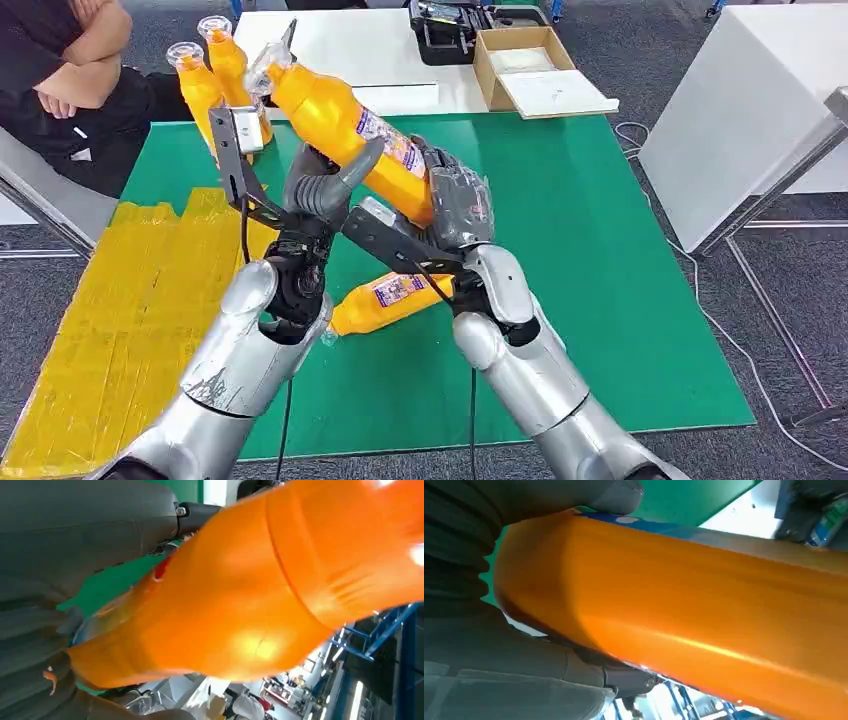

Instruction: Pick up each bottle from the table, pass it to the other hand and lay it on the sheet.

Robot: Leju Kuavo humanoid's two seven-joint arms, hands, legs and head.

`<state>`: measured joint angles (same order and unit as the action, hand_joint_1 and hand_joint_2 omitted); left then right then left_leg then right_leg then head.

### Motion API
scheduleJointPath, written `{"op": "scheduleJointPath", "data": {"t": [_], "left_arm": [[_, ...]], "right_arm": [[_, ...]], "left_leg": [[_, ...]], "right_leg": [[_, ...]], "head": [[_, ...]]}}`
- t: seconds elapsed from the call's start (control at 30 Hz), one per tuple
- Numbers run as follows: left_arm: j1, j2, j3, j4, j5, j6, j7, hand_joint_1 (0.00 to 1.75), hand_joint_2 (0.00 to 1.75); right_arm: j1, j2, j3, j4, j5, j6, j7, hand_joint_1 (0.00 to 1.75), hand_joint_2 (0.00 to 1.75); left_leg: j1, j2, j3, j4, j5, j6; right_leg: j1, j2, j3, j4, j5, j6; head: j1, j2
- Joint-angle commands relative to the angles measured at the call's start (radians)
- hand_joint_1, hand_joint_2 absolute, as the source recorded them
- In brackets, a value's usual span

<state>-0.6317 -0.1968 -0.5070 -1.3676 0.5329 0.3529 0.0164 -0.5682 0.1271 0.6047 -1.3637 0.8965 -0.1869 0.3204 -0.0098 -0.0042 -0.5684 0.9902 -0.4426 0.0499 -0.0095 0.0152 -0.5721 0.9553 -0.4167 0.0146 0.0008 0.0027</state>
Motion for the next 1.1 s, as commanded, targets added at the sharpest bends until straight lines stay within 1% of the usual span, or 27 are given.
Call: {"op": "scheduleJointPath", "data": {"t": [0.03,0.17,0.23,0.33,0.47,0.5,0.53,0.67,0.73,0.77,0.8,0.83,1.0,1.1], "left_arm": [[-0.073,-0.015,-0.033,0.097,0.015,-0.002,0.017,0.00,1.75],[-0.073,-0.014,-0.038,0.097,0.015,-0.005,0.017,0.00,1.75],[-0.073,-0.014,-0.042,0.094,0.016,-0.007,0.017,0.00,1.75],[-0.071,-0.012,-0.043,0.087,0.022,-0.005,0.018,0.00,1.75],[-0.074,-0.011,-0.040,0.088,0.030,-0.005,0.017,0.00,1.75],[-0.076,-0.012,-0.037,0.087,0.031,-0.003,0.011,0.37,1.75],[-0.078,-0.011,-0.037,0.086,0.029,-0.003,0.005,1.75,1.75],[-0.079,-0.015,-0.025,0.072,0.011,0.007,-0.026,1.75,1.75],[-0.082,-0.018,-0.018,0.071,0.008,0.011,-0.029,1.75,1.75],[-0.083,-0.020,-0.016,0.071,0.006,0.012,-0.030,1.75,1.75],[-0.083,-0.022,-0.013,0.071,0.005,0.013,-0.030,1.75,1.75],[-0.083,-0.023,-0.011,0.072,0.004,0.014,-0.031,1.75,1.75],[-0.082,-0.023,-0.009,0.072,0.001,0.015,-0.033,1.75,1.75],[-0.079,-0.018,-0.002,0.072,-0.002,0.014,-0.036,1.75,1.75]], "right_arm": [[-0.066,0.029,0.130,0.149,0.042,0.003,0.008,1.75,1.75],[-0.071,0.029,0.138,0.155,0.044,0.007,0.007,1.75,1.75],[-0.074,0.031,0.144,0.158,0.049,0.005,0.008,1.75,1.75],[-0.076,0.034,0.149,0.157,0.047,0.006,0.009,1.75,1.75],[-0.074,0.041,0.151,0.164,0.032,0.015,0.011,1.75,1.75],[-0.071,0.045,0.159,0.171,0.030,0.019,0.011,1.75,1.75],[-0.070,0.049,0.167,0.180,0.027,0.023,0.010,1.75,1.75],[-0.054,0.068,0.204,0.205,-0.009,0.032,0.006,1.75,1.75],[-0.058,0.070,0.220,0.213,-0.023,0.030,0.010,1.75,1.75],[-0.060,0.070,0.226,0.217,-0.029,0.030,0.011,1.75,1.75],[-0.062,0.070,0.228,0.220,-0.032,0.029,0.012,1.75,1.75],[-0.062,0.071,0.228,0.221,-0.037,0.028,0.013,1.75,1.75],[-0.062,0.071,0.230,0.220,-0.040,0.030,0.013,1.75,1.75],[-0.056,0.072,0.226,0.214,-0.049,0.035,0.012,1.75,1.75]], "left_leg": [[0.001,0.000,0.001,0.000,-0.001,-0.002],[0.000,0.000,0.005,0.001,-0.002,-0.004],[0.000,-0.001,0.002,0.000,-0.001,-0.003],[0.000,0.000,0.004,0.001,-0.002,-0.004],[0.001,0.000,0.002,0.000,-0.001,-0.003],[0.000,-0.001,0.003,0.000,-0.001,-0.004],[0.000,0.000,0.004,0.001,-0.002,-0.005],[0.000,0.000,0.004,0.000,-0.002,-0.004],[0.001,0.000,0.002,0.000,-0.001,-0.003],[0.001,0.000,0.006,0.001,-0.003,-0.006],[0.001,-0.001,0.001,0.000,0.000,-0.002],[0.001,-0.001,0.003,0.000,-0.001,-0.004],[0.001,-0.001,0.002,0.000,0.000,-0.003],[0.001,-0.001,0.003,0.000,-0.001,-0.004]], "right_leg": [[0.001,0.000,0.002,0.000,0.000,-0.001],[0.000,-0.002,0.005,0.001,-0.002,-0.001],[0.000,-0.002,0.003,0.001,-0.001,-0.001],[0.000,-0.002,0.004,0.001,-0.002,-0.001],[0.001,-0.001,0.002,0.000,-0.001,-0.001],[0.001,-0.002,0.004,0.001,-0.002,-0.001],[0.000,-0.002,0.004,0.001,-0.002,-0.002],[0.001,-0.002,0.004,0.000,-0.002,-0.002],[0.001,-0.001,0.002,0.000,0.000,-0.001],[0.001,-0.002,0.006,0.001,-0.003,-0.002],[0.001,-0.002,0.002,0.000,-0.001,-0.001],[0.001,-0.002,0.004,0.000,-0.001,-0.001],[0.001,-0.002,0.002,0.000,-0.001,-0.001],[0.001,-0.002,0.004,0.000,-0.002,-0.001]], "head": [[0.000,0.000],[0.000,0.000],[0.000,0.000],[0.000,0.000],[0.000,0.000],[0.000,0.000],[0.000,0.000],[0.000,0.000],[0.000,0.000],[0.000,0.000],[0.000,0.000],[0.000,0.000],[0.000,0.000],[0.000,0.000]]}}
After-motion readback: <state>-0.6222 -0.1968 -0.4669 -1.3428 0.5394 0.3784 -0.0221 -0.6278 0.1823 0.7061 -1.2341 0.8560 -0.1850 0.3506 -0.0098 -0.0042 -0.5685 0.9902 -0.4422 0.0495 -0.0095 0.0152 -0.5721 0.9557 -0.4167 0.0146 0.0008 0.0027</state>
